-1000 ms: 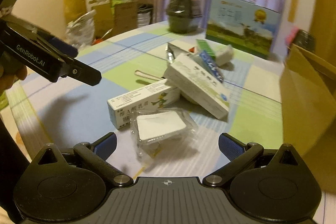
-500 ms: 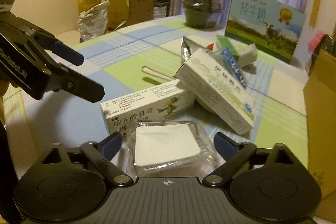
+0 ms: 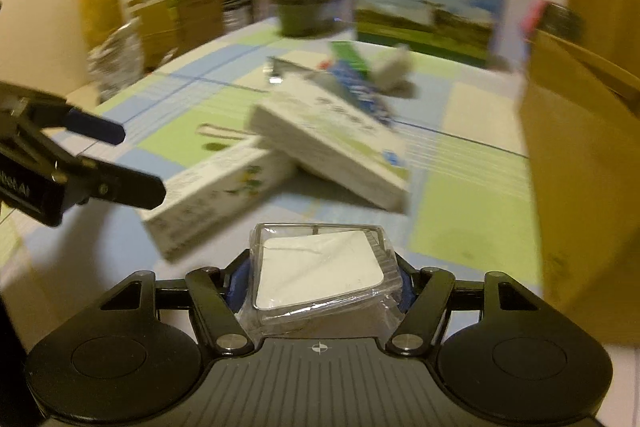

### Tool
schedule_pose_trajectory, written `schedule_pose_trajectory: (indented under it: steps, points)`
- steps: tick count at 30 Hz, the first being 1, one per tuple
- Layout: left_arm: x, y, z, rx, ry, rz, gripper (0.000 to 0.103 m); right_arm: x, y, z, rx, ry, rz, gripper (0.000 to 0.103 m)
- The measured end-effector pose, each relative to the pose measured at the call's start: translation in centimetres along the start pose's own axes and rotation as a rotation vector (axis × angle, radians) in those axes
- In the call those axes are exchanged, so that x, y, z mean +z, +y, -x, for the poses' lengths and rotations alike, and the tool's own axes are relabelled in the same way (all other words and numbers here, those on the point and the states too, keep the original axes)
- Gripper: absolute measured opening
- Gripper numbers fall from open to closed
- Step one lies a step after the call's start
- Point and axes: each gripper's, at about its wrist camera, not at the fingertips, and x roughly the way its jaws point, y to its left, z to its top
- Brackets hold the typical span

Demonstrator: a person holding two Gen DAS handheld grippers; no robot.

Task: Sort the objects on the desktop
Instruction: 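Grasp the clear plastic tray with the right tool while the left tool grasps the narrow white box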

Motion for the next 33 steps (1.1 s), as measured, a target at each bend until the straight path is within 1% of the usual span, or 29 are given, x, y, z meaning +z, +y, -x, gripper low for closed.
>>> schedule_pose_trajectory:
  steps: [1,2,4,6,8,9,10,12,13,15,18,23,24,25,27,29,32,33]
  points:
    - [0.2,-0.3,-0.4,-0.003,0.010,-0.004,0.079,-0.2,-0.2,0.2,-0.010,0.000,-0.009,0.065]
    - [0.3,-0.8,-0.9,-0.002,0.017,-0.014,0.077,-0.3,-0.5,0.3,-0.024,0.002,-0.019,0.065]
    - [0.6,-1.6,-1.8,0.011,0.025,-0.044,0.069,-0.4,-0.9,0.6,-0.037,0.003,-0.035,0.065]
    - [0.8,-2.3,-2.5,0.024,0.029,-0.063,0.068,-0.4,-1.2,0.8,-0.041,0.000,-0.045,0.065]
    - [1.0,-2.9,-3.4,0.053,0.033,-0.080,0.065,-0.5,-1.3,1.0,-0.043,0.000,-0.050,0.065]
    - [1.1,-3.1,-3.8,0.059,0.043,-0.083,0.053,-0.5,-1.2,1.0,-0.043,0.000,-0.054,0.065]
    - [1.1,-3.2,-4.3,0.053,0.058,-0.078,0.039,-0.5,-1.2,1.1,-0.042,-0.001,-0.057,0.065]
    - [1.1,-3.5,-4.7,0.043,0.080,-0.070,0.028,-0.5,-1.2,1.3,-0.044,-0.003,-0.062,0.065]
    - [1.0,-3.6,-4.7,0.052,0.087,-0.071,0.024,-0.5,-1.1,1.3,-0.044,-0.004,-0.066,0.065]
    - [0.7,-3.7,-4.2,0.068,0.095,-0.059,0.022,-0.7,-1.0,1.7,-0.047,-0.005,-0.075,0.065]
    - [-0.4,-4.0,-2.6,0.067,0.112,-0.003,0.022,-0.9,-1.0,2.4,-0.052,-0.002,-0.091,0.065]
    - [-2.4,-5.4,-0.1,0.071,0.099,0.003,0.022,-1.9,-1.0,3.6,-0.065,0.013,-0.136,0.065]
    - [-2.5,-5.5,0.1,0.070,0.092,0.007,0.024,-2.0,-1.0,3.7,-0.069,0.015,-0.141,0.065]
    - [-2.6,-5.6,0.2,0.069,0.089,0.002,0.030,-2.2,-1.0,3.9,-0.073,0.016,-0.143,0.065]
    - [-2.5,-5.7,0.0,0.084,0.078,-0.015,0.036,-2.3,-1.0,3.9,-0.080,0.017,-0.139,0.065]
    - [-2.3,-5.7,-0.4,0.096,0.079,-0.026,0.036,-2.4,-0.9,3.8,-0.099,0.019,-0.117,0.065]
    - [-2.2,-5.4,-1.1,0.081,0.098,-0.004,0.036,-2.6,-1.1,3.4,-0.121,0.022,-0.114,0.066]
    - [-2.2,-5.4,-1.3,0.077,0.103,-0.001,0.035,-2.6,-1.2,3.3,-0.117,0.021,-0.119,0.070]
